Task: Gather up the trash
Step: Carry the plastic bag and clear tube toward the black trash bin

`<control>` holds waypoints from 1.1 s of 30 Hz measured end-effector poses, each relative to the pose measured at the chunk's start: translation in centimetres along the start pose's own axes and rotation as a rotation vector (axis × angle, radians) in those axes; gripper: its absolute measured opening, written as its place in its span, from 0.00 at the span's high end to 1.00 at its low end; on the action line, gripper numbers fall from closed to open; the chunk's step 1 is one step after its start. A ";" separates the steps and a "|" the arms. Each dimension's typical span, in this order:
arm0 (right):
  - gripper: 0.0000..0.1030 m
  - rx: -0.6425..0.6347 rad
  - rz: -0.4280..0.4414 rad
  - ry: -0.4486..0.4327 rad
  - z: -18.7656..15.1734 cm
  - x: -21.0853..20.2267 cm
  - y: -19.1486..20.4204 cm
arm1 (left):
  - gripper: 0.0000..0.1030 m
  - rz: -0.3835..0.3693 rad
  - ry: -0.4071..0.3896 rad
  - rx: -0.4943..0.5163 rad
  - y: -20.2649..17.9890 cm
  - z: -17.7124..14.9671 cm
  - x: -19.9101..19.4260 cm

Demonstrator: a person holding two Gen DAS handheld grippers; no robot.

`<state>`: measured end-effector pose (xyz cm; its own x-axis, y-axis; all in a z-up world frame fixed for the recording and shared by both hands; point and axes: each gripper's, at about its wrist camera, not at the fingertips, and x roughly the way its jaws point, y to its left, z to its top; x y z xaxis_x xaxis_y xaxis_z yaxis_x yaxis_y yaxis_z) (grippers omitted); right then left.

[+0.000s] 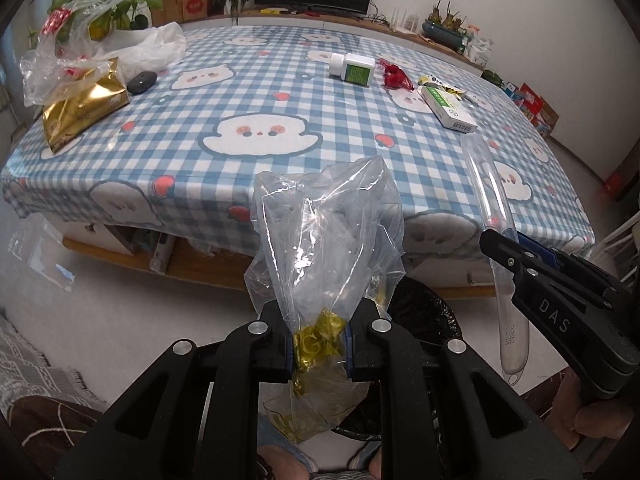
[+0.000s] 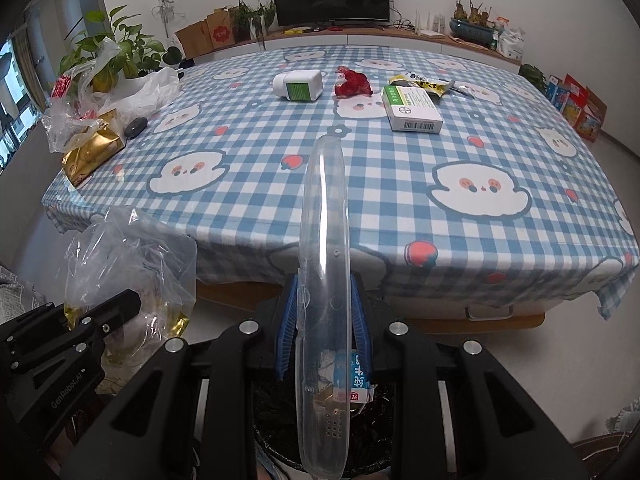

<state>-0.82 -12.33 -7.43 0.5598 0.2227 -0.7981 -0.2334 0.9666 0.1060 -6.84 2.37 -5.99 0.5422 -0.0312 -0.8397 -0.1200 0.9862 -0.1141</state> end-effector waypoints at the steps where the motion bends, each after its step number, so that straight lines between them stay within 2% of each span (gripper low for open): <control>1: 0.76 0.001 -0.001 -0.001 -0.3 0.0 0.0 | 0.85 0.000 0.005 0.001 0.0 -0.4 0.2; 8: 0.76 0.000 0.004 0.001 -1.9 -0.4 -0.1 | 0.85 -0.005 0.047 -0.006 0.4 -2.9 1.4; 12: 0.76 0.004 0.007 0.011 -3.2 -0.2 -0.1 | 0.85 -0.004 0.046 -0.010 0.7 -3.7 1.6; 20: 0.76 0.002 -0.011 0.053 -5.4 1.6 0.3 | 0.85 -0.001 0.076 -0.019 1.3 -4.9 3.1; 33: 0.76 0.032 -0.006 0.100 -7.2 6.5 -0.7 | 0.85 0.043 0.140 -0.025 2.8 -5.7 8.4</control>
<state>-2.76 -12.45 -16.92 0.4789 0.2043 -0.8538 -0.2036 0.9719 0.1184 -7.40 3.91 -16.36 0.4155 -0.0132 -0.9095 -0.1617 0.9829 -0.0882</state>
